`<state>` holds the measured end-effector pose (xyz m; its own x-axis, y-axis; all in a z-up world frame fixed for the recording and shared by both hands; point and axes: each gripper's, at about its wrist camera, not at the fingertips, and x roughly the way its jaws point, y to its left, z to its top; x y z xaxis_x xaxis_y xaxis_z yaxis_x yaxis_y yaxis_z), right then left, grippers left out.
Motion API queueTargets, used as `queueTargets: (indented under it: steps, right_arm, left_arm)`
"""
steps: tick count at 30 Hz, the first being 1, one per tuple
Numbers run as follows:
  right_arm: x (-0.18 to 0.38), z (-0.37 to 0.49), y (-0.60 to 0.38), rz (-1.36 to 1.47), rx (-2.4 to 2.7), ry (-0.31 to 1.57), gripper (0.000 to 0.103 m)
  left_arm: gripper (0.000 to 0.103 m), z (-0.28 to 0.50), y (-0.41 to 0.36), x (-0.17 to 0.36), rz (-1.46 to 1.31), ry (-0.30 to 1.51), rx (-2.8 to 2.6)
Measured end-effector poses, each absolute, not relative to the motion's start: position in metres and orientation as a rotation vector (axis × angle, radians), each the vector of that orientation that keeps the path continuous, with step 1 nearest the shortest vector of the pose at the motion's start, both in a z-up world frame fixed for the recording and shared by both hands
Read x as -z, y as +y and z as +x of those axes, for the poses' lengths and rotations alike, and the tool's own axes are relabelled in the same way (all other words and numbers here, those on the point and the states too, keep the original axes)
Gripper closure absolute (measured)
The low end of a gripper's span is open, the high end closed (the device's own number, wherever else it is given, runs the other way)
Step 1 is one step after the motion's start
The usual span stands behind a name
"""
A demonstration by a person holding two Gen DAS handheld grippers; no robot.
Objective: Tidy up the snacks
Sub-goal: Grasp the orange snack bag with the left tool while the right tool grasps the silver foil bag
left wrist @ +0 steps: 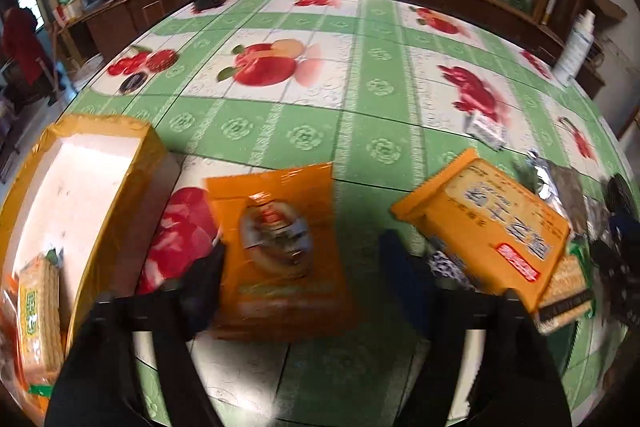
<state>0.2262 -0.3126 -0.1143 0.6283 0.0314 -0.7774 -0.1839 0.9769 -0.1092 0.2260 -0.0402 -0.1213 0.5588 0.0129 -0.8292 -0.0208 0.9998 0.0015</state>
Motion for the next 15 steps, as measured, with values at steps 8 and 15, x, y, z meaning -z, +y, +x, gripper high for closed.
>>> queueTargets:
  steps: [8, 15]
  right_arm:
    - [0.105, 0.209, -0.317, -0.076, -0.189, 0.897, 0.05]
    - [0.108, 0.205, -0.294, -0.177, -0.186, 0.922, 0.027]
  left_arm:
    - [0.056, 0.202, -0.04, 0.121, 0.013, 0.982, 0.07]
    - [0.056, 0.179, -0.028, 0.119, -0.01, 0.998, 0.126]
